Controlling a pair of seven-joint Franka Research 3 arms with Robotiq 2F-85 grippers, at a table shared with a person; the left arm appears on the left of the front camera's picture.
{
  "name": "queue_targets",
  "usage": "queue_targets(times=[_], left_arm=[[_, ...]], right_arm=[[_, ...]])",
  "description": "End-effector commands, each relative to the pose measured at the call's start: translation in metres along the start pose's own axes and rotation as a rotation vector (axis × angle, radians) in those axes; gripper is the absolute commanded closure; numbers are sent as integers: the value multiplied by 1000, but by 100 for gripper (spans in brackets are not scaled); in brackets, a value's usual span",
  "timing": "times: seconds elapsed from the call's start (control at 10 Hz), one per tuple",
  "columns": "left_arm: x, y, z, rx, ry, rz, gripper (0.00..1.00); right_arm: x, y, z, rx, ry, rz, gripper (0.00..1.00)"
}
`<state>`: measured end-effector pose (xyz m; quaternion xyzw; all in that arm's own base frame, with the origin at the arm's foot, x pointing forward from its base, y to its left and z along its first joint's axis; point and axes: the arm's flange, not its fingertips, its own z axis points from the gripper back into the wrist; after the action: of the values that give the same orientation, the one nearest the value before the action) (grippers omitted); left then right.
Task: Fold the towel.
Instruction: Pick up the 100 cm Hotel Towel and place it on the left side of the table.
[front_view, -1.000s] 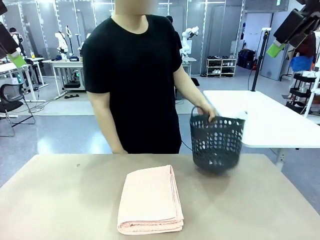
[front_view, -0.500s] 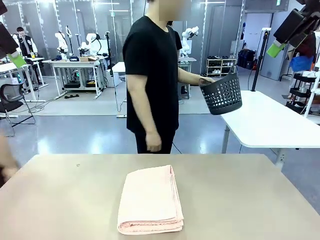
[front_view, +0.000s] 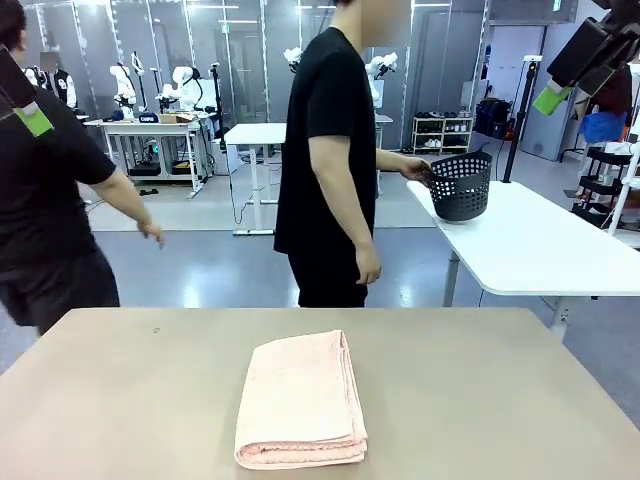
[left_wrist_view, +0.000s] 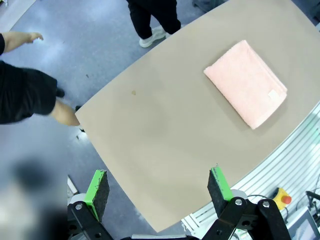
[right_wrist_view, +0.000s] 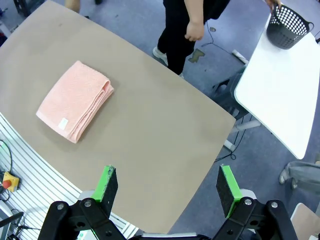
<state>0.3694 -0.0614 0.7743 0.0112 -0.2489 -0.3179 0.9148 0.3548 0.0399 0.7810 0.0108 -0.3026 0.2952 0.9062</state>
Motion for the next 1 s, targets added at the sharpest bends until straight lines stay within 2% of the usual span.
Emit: queue_targets(times=[0.0,0.3,0.7,0.9], left_arm=[[0,0,1,2,0,-1,0],[0,0,0,0,0,0,0],[-19,14,-103,-225,-14,10,0],[-30,14,-166,-294,-23,44,0]], right_arm=[[-1,0,0,0,0,2,0],[-1,0,0,0,0,2,0],[-1,0,0,0,0,2,0],[-1,0,0,0,0,2,0]])
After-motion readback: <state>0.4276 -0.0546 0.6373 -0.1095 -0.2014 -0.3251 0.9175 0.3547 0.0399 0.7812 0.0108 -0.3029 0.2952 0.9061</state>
